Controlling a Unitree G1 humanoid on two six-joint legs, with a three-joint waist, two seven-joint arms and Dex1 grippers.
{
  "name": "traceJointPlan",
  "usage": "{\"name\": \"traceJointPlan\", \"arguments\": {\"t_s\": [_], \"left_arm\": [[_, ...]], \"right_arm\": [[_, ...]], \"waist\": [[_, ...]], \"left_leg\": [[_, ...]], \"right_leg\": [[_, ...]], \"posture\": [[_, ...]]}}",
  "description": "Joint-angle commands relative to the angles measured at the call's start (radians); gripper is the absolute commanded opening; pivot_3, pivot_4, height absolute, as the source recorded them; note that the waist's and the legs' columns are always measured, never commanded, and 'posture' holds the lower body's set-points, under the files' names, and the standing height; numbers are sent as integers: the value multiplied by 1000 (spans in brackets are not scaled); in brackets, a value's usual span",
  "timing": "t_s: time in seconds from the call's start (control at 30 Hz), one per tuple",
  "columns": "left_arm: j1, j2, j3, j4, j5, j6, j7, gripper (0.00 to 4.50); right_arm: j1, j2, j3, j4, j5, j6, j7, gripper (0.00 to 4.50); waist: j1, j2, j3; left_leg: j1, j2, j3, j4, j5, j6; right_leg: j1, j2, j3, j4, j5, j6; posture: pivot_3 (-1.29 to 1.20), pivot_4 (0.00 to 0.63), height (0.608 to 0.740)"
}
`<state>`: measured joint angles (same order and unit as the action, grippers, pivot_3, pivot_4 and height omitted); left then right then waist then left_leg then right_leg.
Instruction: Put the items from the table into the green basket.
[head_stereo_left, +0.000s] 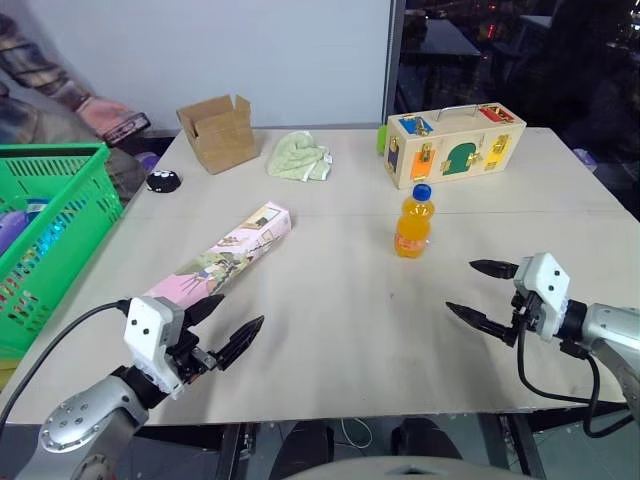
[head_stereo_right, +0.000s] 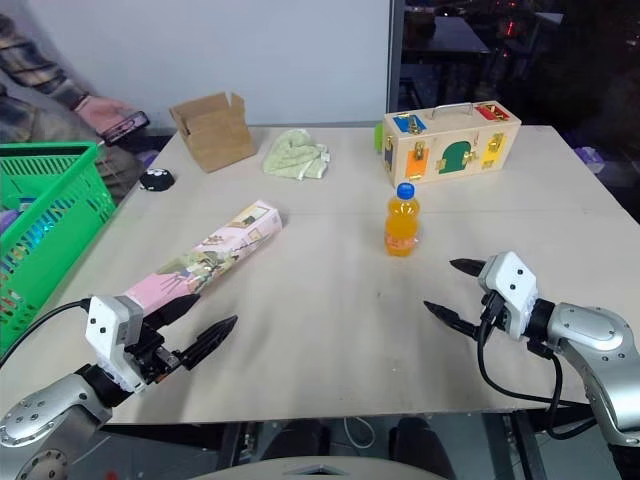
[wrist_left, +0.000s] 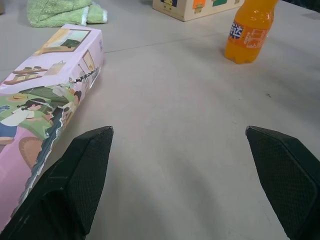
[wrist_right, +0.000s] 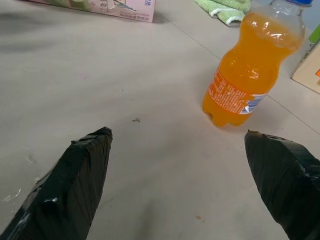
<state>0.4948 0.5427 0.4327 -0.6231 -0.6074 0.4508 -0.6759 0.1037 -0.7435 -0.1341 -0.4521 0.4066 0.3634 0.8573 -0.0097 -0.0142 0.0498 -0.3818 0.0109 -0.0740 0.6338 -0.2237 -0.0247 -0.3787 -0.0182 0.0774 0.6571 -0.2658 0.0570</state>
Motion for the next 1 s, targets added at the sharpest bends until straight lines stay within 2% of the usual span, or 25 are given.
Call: {"name": "traceJointPlan", "arguments": {"t_s": [0.03, 0.13, 0.23, 0.47, 0.63, 0.8, 0.87, 1.0], "left_arm": [[-30, 17, 14, -65, -54, 13, 10, 4435], [-94, 45, 1, -130, -155, 73, 26, 4435], [-133, 70, -4, -145, -184, 89, 28, 4435], [-206, 140, -55, -172, -178, 93, 1, 4435], [-223, 154, -75, -177, -165, 82, -9, 4435], [-239, 156, -85, -167, -161, 86, -5, 4435], [-287, 153, -117, -139, -146, 112, 32, 4435], [-475, 169, -271, -36, -86, 217, 83, 4435]], "right_arm": [[-50, 33, 10, -7, -10, 34, -68, 4500], [-154, 94, 67, 7, -36, 147, -175, 4500], [-202, 124, 104, 20, -54, 195, -211, 4500], [-347, 239, 178, 130, -141, 275, -362, 4500], [-401, 292, 216, 154, -171, 306, -398, 4500], [-416, 297, 229, 167, -182, 317, -394, 4500], [-405, 283, 225, 159, -185, 320, -384, 4500], [-345, 227, 206, 118, -176, 288, -325, 4500]], "waist": [[0, 0, 0], [-1, -4, 3], [1, -3, 2], [3, -2, 3], [4, -2, 3], [13, -2, 3], [23, -1, 3], [43, -2, 3]], "left_leg": [[0, 0, 0, 0, 0, 0], [1, 1, 0, 0, 0, 0], [2, 1, 1, 0, 0, 0], [-1, 0, 0, -1, 0, 1], [0, 0, 0, -1, 0, 1], [0, 0, 0, -1, 0, 1], [0, 0, 0, -1, 0, 1], [0, 0, -1, -1, 0, 1]], "right_leg": [[0, 0, 0, 0, 0, 0], [0, 0, 0, 2, 0, 0], [0, 0, 0, 2, 0, 0], [-1, 1, 0, 1, 0, 0], [-1, 1, 0, 1, 0, 0], [-1, 1, 0, 1, 0, 0], [-1, 1, 0, 1, 0, 0], [0, 1, 0, 2, 0, 0]], "posture": [[87, 0, 740], [87, 0, 740], [87, 0, 740], [98, 0, 740], [105, 0, 740], [131, 0, 740], [137, 0, 740], [119, 0, 740]]}}
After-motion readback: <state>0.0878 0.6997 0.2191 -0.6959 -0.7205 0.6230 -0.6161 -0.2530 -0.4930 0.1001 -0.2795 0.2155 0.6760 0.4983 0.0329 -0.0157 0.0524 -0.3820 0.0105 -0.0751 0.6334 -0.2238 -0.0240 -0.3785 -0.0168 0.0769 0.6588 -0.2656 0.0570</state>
